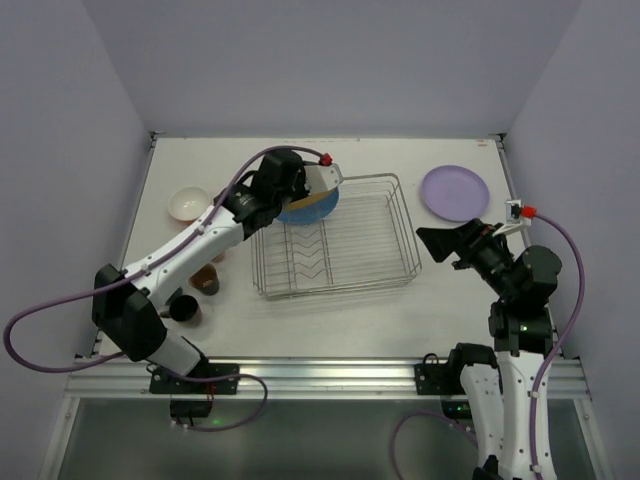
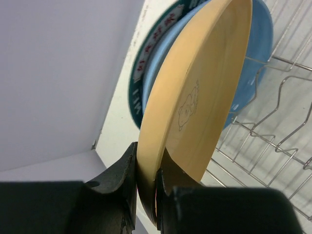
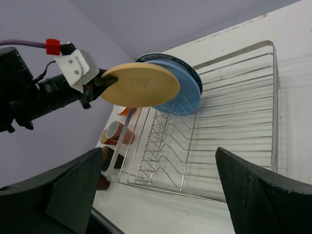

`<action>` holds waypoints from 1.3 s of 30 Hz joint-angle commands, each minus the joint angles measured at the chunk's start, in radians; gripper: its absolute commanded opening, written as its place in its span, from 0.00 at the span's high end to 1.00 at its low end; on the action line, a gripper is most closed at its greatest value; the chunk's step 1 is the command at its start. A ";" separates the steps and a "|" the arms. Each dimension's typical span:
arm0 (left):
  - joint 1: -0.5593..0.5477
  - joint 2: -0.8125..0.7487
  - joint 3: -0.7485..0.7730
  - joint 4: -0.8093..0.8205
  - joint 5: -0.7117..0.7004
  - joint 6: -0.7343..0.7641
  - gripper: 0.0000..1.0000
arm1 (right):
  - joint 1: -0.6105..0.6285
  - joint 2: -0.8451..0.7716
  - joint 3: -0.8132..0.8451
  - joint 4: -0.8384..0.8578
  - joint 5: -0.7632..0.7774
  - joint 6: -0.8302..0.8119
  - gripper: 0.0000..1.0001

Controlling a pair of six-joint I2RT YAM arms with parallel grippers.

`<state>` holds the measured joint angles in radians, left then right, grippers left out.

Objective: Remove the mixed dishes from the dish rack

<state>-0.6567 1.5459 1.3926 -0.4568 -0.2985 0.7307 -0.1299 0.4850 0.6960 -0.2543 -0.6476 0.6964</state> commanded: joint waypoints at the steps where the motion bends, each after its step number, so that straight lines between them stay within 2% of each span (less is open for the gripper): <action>1: -0.026 -0.114 0.022 0.075 -0.082 0.141 1.00 | 0.003 0.012 -0.003 0.050 -0.024 0.018 0.01; 4: -0.052 -0.165 0.042 0.058 -0.071 0.086 1.00 | 0.003 0.020 -0.009 0.070 -0.034 0.031 0.01; 9: -0.086 -0.202 0.072 -0.046 -0.022 -0.117 1.00 | 0.003 0.035 -0.021 0.115 -0.047 0.052 0.01; 12: -0.089 -0.217 0.103 -0.079 0.070 -0.253 1.00 | 0.003 0.062 -0.023 0.183 -0.089 0.068 0.01; 13: -0.089 -0.224 0.111 -0.079 0.119 -0.298 1.00 | 0.003 0.087 -0.020 0.210 -0.156 0.069 0.01; 15: -0.087 -0.247 0.100 -0.042 0.191 -0.460 1.00 | 0.009 0.153 0.009 0.230 -0.219 0.066 0.06; 16: -0.086 -0.259 0.080 0.030 0.193 -0.632 1.00 | 0.018 0.176 0.022 0.222 -0.233 0.046 0.07; 17: -0.086 -0.288 0.057 0.065 0.203 -0.731 1.00 | 0.030 0.199 0.051 0.193 -0.224 0.028 0.10; 18: -0.083 -0.300 0.030 0.104 0.246 -0.814 1.00 | 0.058 0.219 0.066 0.176 -0.212 0.008 0.11; 19: -0.083 -0.308 -0.024 0.174 0.365 -0.927 1.00 | 0.074 0.262 0.083 0.158 -0.180 -0.036 0.12; 22: -0.080 -0.311 -0.108 0.260 0.424 -1.168 1.00 | 0.157 0.343 0.149 0.081 -0.126 -0.142 0.16; 25: -0.061 -0.317 -0.197 0.351 0.510 -1.330 1.00 | 0.202 0.385 0.194 0.007 -0.041 -0.216 0.19; 28: -0.035 -0.325 -0.256 0.438 0.606 -1.451 1.00 | 0.214 0.394 0.191 0.003 -0.006 -0.244 0.25; 30: -0.023 -0.323 -0.282 0.473 0.631 -1.478 1.00 | 0.222 0.399 0.195 -0.011 0.015 -0.250 0.31; 31: -0.020 -0.323 -0.287 0.466 0.630 -1.494 1.00 | 0.225 0.399 0.197 -0.013 0.019 -0.253 0.40; 34: -0.014 -0.323 -0.302 0.477 0.636 -1.516 1.00 | 0.236 0.402 0.203 -0.022 0.049 -0.264 0.52; 36: -0.012 -0.325 -0.323 0.503 0.657 -1.528 1.00 | 0.243 0.414 0.208 -0.030 0.061 -0.271 0.55; 39: -0.012 -0.317 -0.331 0.509 0.661 -1.536 1.00 | 0.259 0.437 0.220 -0.046 0.089 -0.278 0.69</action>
<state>-0.6720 1.2407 1.0611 -0.0807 0.2955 -0.7334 0.1143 0.8974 0.8684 -0.2794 -0.6281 0.4580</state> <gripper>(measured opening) 0.172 0.345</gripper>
